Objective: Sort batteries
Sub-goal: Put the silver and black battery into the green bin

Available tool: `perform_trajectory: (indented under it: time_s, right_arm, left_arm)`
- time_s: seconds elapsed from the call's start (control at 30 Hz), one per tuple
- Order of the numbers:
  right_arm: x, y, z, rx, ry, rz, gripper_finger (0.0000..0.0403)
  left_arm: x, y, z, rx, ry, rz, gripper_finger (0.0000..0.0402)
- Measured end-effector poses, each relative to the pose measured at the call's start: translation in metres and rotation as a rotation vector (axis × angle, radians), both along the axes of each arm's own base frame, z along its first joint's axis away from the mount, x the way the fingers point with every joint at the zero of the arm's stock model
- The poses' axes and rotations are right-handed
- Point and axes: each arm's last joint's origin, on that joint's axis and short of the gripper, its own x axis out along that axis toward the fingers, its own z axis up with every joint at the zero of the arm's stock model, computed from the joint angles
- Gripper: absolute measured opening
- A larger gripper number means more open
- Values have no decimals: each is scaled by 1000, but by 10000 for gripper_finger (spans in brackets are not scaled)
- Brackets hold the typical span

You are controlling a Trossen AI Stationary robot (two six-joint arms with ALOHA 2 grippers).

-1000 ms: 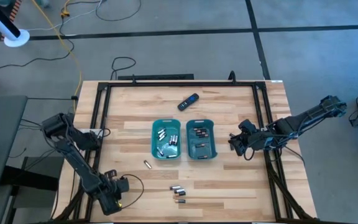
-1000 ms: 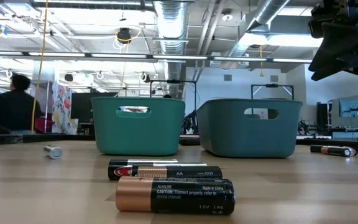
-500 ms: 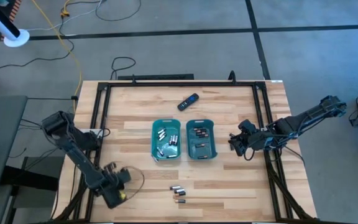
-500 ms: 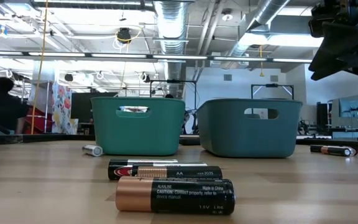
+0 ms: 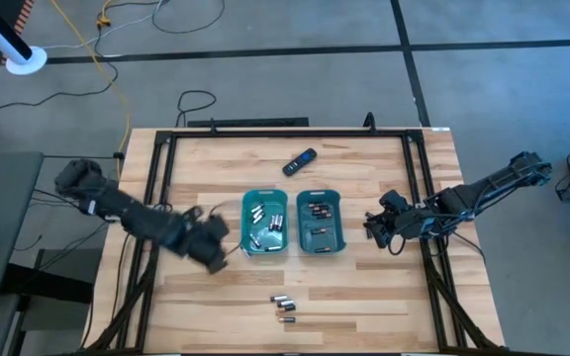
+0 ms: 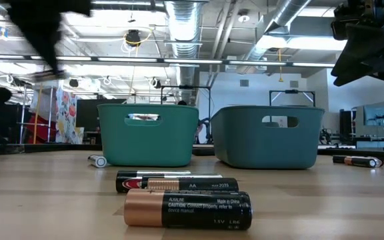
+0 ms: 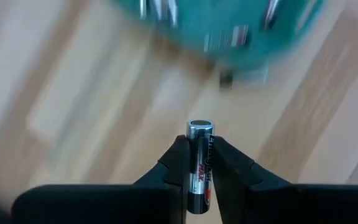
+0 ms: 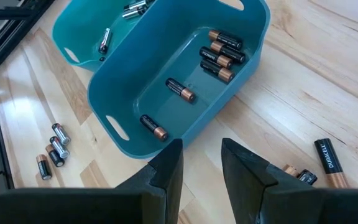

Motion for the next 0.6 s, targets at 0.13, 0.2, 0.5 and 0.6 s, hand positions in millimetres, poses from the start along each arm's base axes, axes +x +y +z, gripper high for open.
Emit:
perform_trajectory:
  time_s: [0.13, 0.2, 0.5, 0.6]
  right_arm:
    - [0, 0, 0, 0, 0, 0, 127]
    - [0, 0, 0, 0, 0, 0, 127]
    - [0, 0, 0, 0, 0, 0, 127]
    - [0, 0, 0, -1, 1, 0, 127]
  left_arm:
    - [38, 35, 20, 60, -13, -29, 41]
    - [59, 53, 28, 84, -31, -29, 41]
    - [144, 121, 33, 46, -34, 36, 41]
    - [164, 136, 21, 5, -13, 69, 41]
